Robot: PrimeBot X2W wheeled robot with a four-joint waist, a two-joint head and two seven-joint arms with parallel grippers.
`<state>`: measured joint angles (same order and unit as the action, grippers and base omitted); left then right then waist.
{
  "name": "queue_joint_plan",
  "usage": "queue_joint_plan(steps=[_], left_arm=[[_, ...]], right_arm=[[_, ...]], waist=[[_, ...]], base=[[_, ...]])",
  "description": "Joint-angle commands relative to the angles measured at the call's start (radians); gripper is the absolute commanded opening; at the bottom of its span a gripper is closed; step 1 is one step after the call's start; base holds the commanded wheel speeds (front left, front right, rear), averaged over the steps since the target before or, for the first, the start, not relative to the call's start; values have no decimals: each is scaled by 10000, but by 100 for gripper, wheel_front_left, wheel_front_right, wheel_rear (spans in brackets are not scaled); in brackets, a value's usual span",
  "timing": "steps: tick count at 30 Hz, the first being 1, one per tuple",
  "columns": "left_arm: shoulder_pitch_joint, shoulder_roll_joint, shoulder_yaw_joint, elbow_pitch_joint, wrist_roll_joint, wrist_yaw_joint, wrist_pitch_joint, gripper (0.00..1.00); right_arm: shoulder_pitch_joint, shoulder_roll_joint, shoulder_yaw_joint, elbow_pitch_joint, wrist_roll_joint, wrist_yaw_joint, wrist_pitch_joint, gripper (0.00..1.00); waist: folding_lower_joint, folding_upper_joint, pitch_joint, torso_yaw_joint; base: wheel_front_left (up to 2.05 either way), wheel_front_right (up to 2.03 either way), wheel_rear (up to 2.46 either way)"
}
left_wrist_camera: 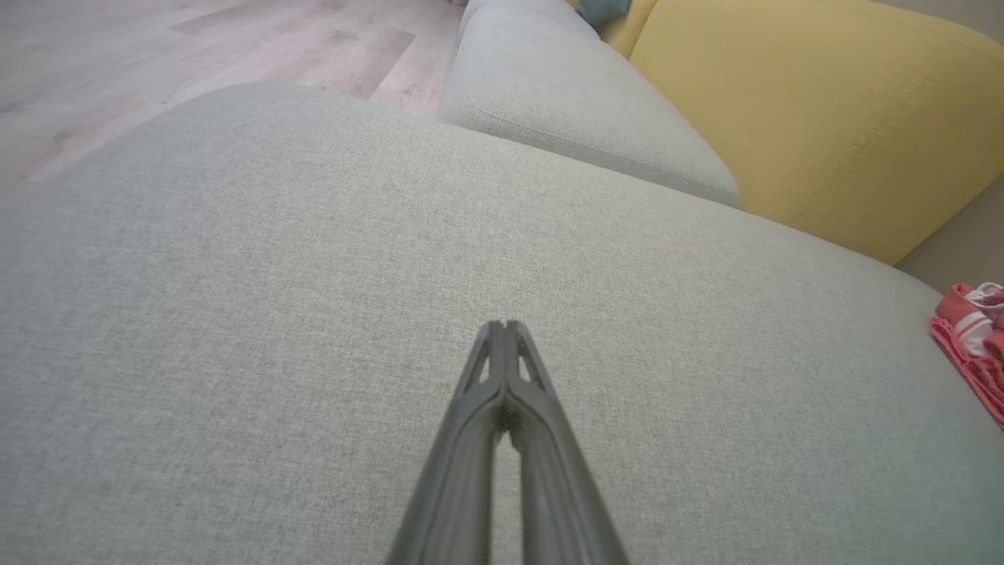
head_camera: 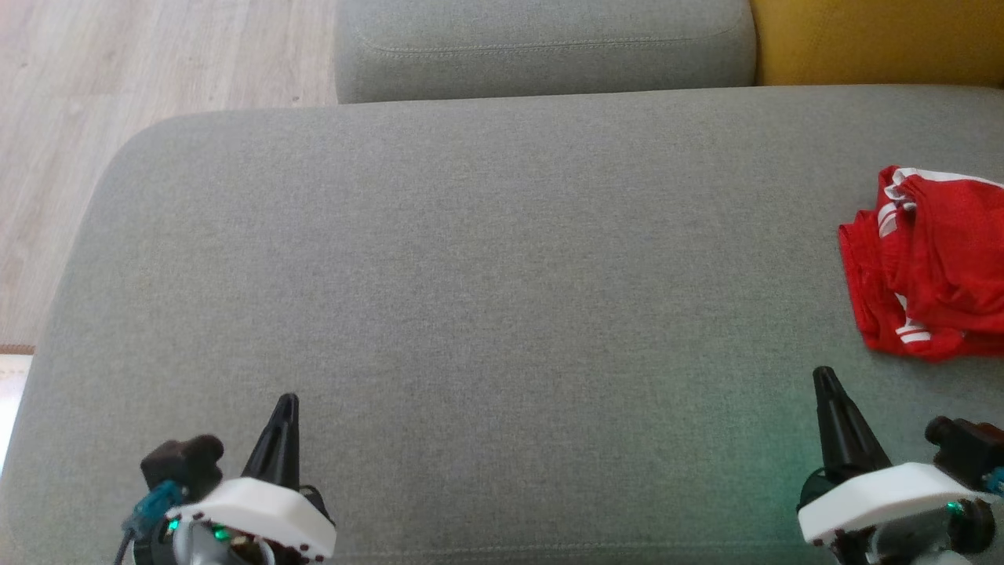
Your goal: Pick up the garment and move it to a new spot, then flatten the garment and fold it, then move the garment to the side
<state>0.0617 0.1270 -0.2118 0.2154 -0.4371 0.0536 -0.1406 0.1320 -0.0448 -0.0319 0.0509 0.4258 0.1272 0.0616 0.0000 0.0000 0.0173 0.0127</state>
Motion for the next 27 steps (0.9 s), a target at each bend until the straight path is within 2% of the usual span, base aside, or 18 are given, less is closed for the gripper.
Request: queue_joint_plan(steps=[1, 27], left_arm=[[-524, 46, 257, -297, -382, -88, 81, 0], [-807, -110, 940, -163, -3256, -525, 641, 0]], right_arm=[[-515, -148, 29, -224, 424, 7, -53, 0], [-971, -234, -30, 304, 3390, 14, -34, 0]], waist=[[0, 0, -3, -2], [0, 0, -37, -33]], base=[[0, 0, 0], [0, 0, 0]])
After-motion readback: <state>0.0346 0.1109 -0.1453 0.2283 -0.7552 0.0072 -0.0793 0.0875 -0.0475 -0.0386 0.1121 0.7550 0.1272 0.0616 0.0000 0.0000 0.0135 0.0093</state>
